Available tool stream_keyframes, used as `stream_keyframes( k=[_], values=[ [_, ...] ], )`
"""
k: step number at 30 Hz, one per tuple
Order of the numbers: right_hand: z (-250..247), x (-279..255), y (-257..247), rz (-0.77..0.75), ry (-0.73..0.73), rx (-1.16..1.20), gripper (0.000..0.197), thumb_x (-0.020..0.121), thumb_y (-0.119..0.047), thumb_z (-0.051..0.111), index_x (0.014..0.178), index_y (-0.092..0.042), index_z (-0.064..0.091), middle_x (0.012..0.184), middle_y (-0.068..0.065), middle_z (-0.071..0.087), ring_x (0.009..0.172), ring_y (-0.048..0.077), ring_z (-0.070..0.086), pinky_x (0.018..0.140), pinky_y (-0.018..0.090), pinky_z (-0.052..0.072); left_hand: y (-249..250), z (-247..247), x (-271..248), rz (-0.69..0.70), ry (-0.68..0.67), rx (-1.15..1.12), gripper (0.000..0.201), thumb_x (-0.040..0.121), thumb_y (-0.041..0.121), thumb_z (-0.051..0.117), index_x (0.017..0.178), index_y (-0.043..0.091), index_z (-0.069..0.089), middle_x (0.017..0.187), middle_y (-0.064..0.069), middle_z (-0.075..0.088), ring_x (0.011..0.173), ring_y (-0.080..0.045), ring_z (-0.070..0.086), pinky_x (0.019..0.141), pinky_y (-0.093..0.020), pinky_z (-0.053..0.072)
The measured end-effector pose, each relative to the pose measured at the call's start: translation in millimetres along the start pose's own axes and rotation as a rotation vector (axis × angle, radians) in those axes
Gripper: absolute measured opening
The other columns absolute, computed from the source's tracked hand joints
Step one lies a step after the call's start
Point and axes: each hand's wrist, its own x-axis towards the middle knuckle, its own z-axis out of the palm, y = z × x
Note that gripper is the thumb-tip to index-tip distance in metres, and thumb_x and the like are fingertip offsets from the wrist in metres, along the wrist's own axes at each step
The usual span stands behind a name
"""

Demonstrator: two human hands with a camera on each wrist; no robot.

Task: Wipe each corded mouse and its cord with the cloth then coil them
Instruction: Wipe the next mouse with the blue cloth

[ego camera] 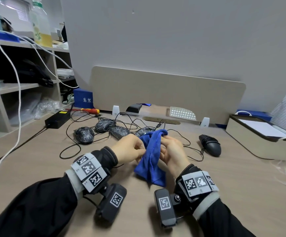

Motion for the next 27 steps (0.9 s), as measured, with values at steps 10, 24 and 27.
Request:
stream_keyframes(
  k=[10, 24, 27],
  values=[
    [-17, 4, -14, -0.045, 0.096, 0.116, 0.016, 0.093, -0.003, 0.058, 0.103, -0.004, 0.07, 0.073, 0.003, 0.066, 0.063, 0.017, 0.063, 0.06, 0.028, 0.049, -25, -35, -14, -0.106, -0.109, 0.195, 0.014, 0.092, 0.015, 0.066, 0.08, 0.009, 0.072, 0.06, 0.003, 0.07, 0.056, -0.002, 0.062, 0.07, -0.02, 0.05],
    [-2, -7, -5, -0.001, -0.009, 0.138, 0.029, 0.094, -0.011, 0.054, 0.117, -0.001, 0.069, 0.1, 0.013, 0.072, 0.083, 0.023, 0.067, 0.081, 0.036, 0.051, 8, 10, 22, 0.052, 0.297, -0.06, 0.018, 0.09, 0.014, 0.06, 0.074, 0.013, 0.068, 0.071, -0.001, 0.069, 0.071, -0.022, 0.066, 0.074, -0.04, 0.056],
    [-4, -4, -4, 0.035, -0.052, 0.149, 0.033, 0.092, -0.018, 0.058, 0.12, -0.005, 0.07, 0.11, 0.013, 0.073, 0.096, 0.026, 0.068, 0.097, 0.043, 0.051, 6, 14, 31, 0.125, 0.418, -0.205, 0.021, 0.09, 0.019, 0.063, 0.071, 0.011, 0.066, 0.068, -0.005, 0.067, 0.068, -0.025, 0.063, 0.071, -0.041, 0.053]
  ],
)
